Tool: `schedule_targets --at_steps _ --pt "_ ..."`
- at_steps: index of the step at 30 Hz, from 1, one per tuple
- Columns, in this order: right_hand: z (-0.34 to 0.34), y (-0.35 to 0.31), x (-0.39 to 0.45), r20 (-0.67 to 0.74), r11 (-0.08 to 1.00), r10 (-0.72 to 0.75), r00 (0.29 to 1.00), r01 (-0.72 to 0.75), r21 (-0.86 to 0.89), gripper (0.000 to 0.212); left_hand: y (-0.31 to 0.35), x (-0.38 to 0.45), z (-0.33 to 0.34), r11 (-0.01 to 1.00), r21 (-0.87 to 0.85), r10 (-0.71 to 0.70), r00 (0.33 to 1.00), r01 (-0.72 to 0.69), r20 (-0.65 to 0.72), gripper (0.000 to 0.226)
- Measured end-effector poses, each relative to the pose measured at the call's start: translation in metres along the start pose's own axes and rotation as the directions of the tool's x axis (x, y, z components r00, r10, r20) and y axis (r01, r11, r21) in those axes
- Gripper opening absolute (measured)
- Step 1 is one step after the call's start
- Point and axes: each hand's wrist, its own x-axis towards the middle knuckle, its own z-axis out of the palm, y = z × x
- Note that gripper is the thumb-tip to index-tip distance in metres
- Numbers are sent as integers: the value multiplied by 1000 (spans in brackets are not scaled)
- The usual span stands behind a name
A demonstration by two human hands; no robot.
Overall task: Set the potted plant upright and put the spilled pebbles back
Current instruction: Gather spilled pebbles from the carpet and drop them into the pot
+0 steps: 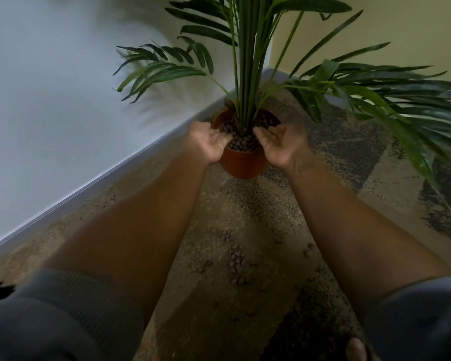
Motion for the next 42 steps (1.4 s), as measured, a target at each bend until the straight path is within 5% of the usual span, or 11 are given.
schedule_targets --at_steps 5,9,12,14,17,19,25,30,35,38,42 --pt "-15 21 -13 26 956 129 991 -117 -270 21 -12 -10 -28 989 138 72 989 -54 -129 33" --pt "-34 46 -19 -84 770 183 980 -196 -608 24 -23 -9 -57 949 316 81 963 5 -257 20" --pt "-53 68 -25 -159 469 151 976 -213 -857 26 -34 -4 -75 835 542 73 957 96 -282 18" --pt "-67 83 -29 -159 184 98 982 -175 -967 25 -43 -2 -89 668 729 94 955 148 -281 20" --pt "-88 102 -34 -32 -304 91 995 -3 -953 22 -54 0 -112 382 905 101 965 187 -242 20" --pt "-99 112 -36 36 -435 133 991 91 -896 22 -59 1 -126 216 964 66 983 153 -170 29" --pt "-118 132 -36 145 -609 234 961 261 -749 66 -72 -11 -148 -170 982 -119 987 85 -106 29" --pt "-123 140 -37 214 -619 268 939 338 -709 62 -79 -21 -153 -453 892 -107 992 6 -60 38" --pt "-127 142 -36 276 -563 305 912 406 -720 41 -82 -30 -147 -629 771 -216 975 -99 -51 48" --pt "-132 140 -34 224 -514 375 900 403 -757 38 -82 -32 -155 -620 778 -254 964 -98 -80 78" --pt "-141 137 -38 22 -665 439 898 342 -664 105 -87 -47 -176 -608 787 -282 956 -110 -84 105"
